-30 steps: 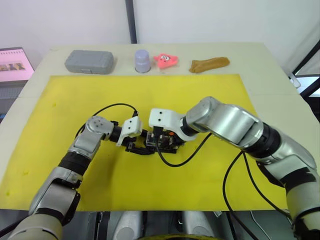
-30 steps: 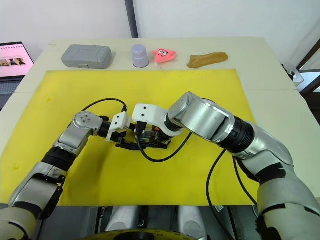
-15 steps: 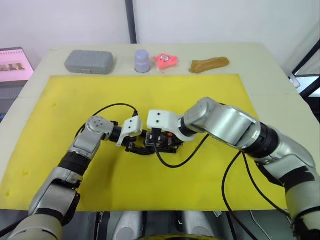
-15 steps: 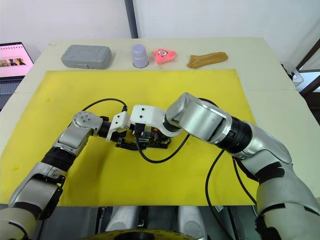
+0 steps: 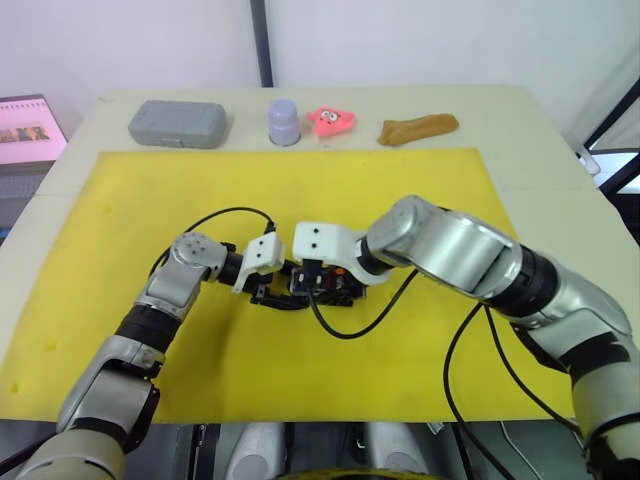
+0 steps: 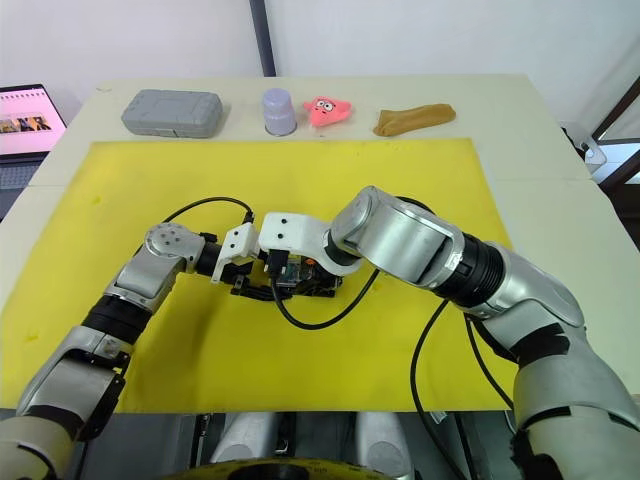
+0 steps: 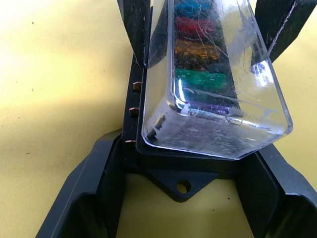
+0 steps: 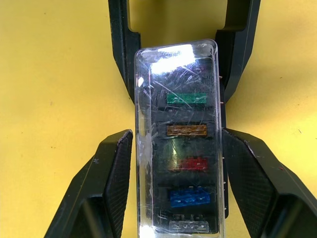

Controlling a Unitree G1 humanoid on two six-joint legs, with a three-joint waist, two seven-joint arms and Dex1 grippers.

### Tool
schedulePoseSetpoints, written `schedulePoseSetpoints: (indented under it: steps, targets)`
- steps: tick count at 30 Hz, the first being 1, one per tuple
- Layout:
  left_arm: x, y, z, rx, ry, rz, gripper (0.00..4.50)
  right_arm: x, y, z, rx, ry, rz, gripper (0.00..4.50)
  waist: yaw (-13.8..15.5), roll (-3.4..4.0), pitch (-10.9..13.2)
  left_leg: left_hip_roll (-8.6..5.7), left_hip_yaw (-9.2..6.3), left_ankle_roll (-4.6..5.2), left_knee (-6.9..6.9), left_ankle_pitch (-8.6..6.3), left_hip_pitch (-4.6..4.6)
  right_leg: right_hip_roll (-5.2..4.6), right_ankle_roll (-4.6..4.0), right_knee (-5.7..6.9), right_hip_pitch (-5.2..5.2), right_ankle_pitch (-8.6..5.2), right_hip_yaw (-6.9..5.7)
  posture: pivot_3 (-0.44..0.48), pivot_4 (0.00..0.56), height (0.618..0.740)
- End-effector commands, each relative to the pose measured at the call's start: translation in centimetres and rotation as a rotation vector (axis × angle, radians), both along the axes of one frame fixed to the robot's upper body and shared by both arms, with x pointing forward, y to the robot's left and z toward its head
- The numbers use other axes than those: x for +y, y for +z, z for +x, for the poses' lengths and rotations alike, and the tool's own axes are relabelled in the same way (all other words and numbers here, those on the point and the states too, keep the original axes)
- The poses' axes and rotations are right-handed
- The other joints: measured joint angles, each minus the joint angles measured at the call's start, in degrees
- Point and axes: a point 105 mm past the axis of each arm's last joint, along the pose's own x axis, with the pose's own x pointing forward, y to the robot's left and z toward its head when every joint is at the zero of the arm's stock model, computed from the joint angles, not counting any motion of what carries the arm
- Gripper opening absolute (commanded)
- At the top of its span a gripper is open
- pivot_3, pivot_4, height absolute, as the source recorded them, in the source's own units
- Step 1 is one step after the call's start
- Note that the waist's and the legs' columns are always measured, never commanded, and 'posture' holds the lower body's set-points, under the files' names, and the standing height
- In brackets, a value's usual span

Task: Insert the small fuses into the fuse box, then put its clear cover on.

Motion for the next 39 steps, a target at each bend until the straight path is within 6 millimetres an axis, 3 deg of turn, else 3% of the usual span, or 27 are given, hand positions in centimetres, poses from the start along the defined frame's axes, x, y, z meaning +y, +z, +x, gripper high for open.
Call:
schedulePoseSetpoints:
  steps: [1, 8, 13, 16, 18, 23, 27, 30, 31, 39]
  targets:
    - [1.1, -1.0, 0.4, 0.012, 0.061, 0.045, 2.53, 0.2, 1.7, 0.3, -0.03, 0.018, 0.063, 2.96, -0.02, 0.0, 0.0, 0.0, 0.0, 0.0, 0.0, 0.0, 0.0, 0.0, 0.0, 0.0, 0.0, 0.0, 0.0, 0.0, 0.15, 0.74]
    - [1.1, -1.0, 0.3, 0.011, 0.059, 0.046, 2.53, -0.8, 4.2, -0.9, -0.012, 0.095, 0.138, 2.96, 0.02, 0.0, 0.0, 0.0, 0.0, 0.06, 0.0, -0.03, -0.01, 0.0, 0.0, 0.0, 0.0, 0.0, 0.0, 0.0, 0.15, 0.74]
    - [1.2, -0.9, 0.5, 0.011, 0.063, 0.049, 2.53, -2.4, 7.1, -1.1, -0.065, 0.126, 0.266, 2.96, 0.06, 0.0, 0.0, 0.02, 0.01, 0.22, -0.01, -0.13, 0.0, 0.02, 0.0, 0.0, 0.0, 0.0, 0.0, 0.0, 0.15, 0.74]
    - [1.3, -0.9, 0.5, 0.012, 0.062, 0.049, 2.53, -2.2, 9.1, -0.8, -0.276, 0.169, 0.481, 2.96, 0.13, -0.12, -0.06, 0.02, -0.01, 0.25, -0.03, -0.14, 0.01, 0.03, 0.0, -0.04, 0.05, 0.0, -0.01, 0.0, 0.15, 0.74]
    - [1.3, -0.9, 0.5, 0.012, 0.062, 0.05, 2.53, -2.6, 8.2, -0.9, -0.343, 0.212, 0.488, 2.96, 0.09, -0.11, -0.06, 0.04, 0.02, 0.26, -0.04, -0.14, 0.02, 0.03, 0.01, -0.03, 0.05, 0.0, 0.0, 0.0, 0.15, 0.74]
    - [1.1, -0.9, 0.7, 0.017, 0.065, 0.045, 2.53, -3.1, 5.9, -0.5, -0.24, 0.162, 0.598, 2.96, 0.06, -0.14, -0.07, 0.05, 0.03, 0.25, -0.01, -0.14, 0.06, 0.05, 0.01, 0.0, 0.05, 0.0, 0.02, 0.0, 0.15, 0.74]
    - [1.0, -0.9, 0.6, 0.028, 0.067, 0.04, 2.53, -3.1, 4.3, -0.5, -0.198, 0.124, 0.652, 1.79, 0.12, -0.12, -0.06, 0.05, 0.02, 0.24, -0.01, -0.13, 0.08, 0.05, 0.01, -0.02, 0.12, 0.0, 0.01, 0.0, 0.15, 0.74]
    - [1.0, -0.9, 0.6, 0.031, 0.067, 0.041, 2.53, -2.9, 4.1, -0.3, -0.187, 0.108, 0.674, 0.3, 0.08, -0.11, -0.06, 0.05, 0.02, 0.21, 0.0, -0.12, 0.09, 0.06, 0.01, -0.02, 0.12, 0.0, 0.02, 0.0, 0.15, 0.74]
    - [1.0, -0.9, 0.5, 0.031, 0.067, 0.042, 2.53, -2.8, 4.0, -0.3, -0.188, 0.109, 0.673, 0.01, 0.1, -0.11, -0.06, 0.06, 0.01, 0.2, 0.0, -0.11, 0.1, 0.06, 0.01, -0.01, 0.12, 0.0, 0.02, 0.0, 0.15, 0.74]
    - [1.0, -0.9, 0.5, 0.033, 0.067, 0.044, 2.53, -2.3, 4.5, -0.2, -0.178, 0.11, 0.706, 0.01, 0.1, -0.11, -0.06, 0.06, 0.0, 0.13, 0.0, -0.07, 0.1, 0.06, 0.01, -0.01, 0.12, 0.0, 0.01, 0.0, 0.15, 0.74]
